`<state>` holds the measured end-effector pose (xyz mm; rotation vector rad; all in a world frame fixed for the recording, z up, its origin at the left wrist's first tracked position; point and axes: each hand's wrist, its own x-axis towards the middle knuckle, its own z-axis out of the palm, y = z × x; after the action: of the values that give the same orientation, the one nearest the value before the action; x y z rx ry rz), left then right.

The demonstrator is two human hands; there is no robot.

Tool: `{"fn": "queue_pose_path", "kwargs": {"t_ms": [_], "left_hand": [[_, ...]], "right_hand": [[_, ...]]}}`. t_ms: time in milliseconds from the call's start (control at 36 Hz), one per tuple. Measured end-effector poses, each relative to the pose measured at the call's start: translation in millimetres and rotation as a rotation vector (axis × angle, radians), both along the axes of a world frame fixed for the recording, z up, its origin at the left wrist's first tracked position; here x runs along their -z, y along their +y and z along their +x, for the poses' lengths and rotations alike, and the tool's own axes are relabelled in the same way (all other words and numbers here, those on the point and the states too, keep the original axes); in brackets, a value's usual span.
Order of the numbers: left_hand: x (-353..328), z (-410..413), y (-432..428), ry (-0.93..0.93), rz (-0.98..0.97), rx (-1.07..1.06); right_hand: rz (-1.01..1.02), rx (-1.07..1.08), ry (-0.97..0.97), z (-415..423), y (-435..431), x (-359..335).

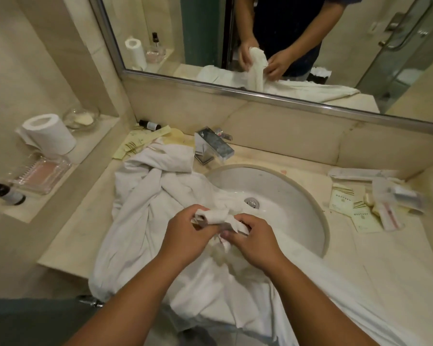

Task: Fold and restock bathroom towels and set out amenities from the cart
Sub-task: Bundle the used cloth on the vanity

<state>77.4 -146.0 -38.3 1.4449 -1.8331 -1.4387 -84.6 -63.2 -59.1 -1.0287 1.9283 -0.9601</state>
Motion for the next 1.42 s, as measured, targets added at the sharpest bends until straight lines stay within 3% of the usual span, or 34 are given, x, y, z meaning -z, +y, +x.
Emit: {"fn": "queue_pose_path", "kwargs": {"t_ms": [194, 361, 500, 611, 667, 722, 833, 944, 1139, 1333, 1417], "left_hand": [[-26, -15, -2, 0.317, 0.390, -0.339], [-40, -19, 1, 0.646, 0.597, -0.585], [-59, -30, 15, 0.864, 0.742, -0.604], [-75, -42, 30, 0.803, 0.684, -0.435], [-83, -45, 41, 0.719, 0.576, -0.330], [-90, -48, 52, 0.609, 0.435, -0.225], [-104, -54, 74, 0.455, 0.213, -0.011], [-113, -58, 86, 0.477, 0.207, 0.024], [-114, -61, 80, 0.322, 0.134, 0.234], [-118, -63, 64, 0.268, 0.101, 0.434], [-109, -64, 61, 0.093, 0.030, 0.598]], "right_hand": [[0.037, -0.018, 0.052, -12, 16, -10], [-0.083, 0.109, 0.068, -25, 28, -29], [0.041, -0.107, 0.030, -30, 37, -47], [0.121, -0.157, 0.082, -25, 41, -67], [-0.007, -0.097, 0.084, -20, 41, -82], [-0.144, -0.043, -0.057, -15, 43, -97], [-0.204, -0.004, -0.145, -13, 51, -111], [-0.210, 0.047, -0.183, -19, 65, -114], [-0.184, 0.002, -0.180, -29, 84, -115], [-0.250, 0.104, -0.442, -31, 100, -133], [-0.319, 0.176, -0.647, -36, 106, -143]]}}
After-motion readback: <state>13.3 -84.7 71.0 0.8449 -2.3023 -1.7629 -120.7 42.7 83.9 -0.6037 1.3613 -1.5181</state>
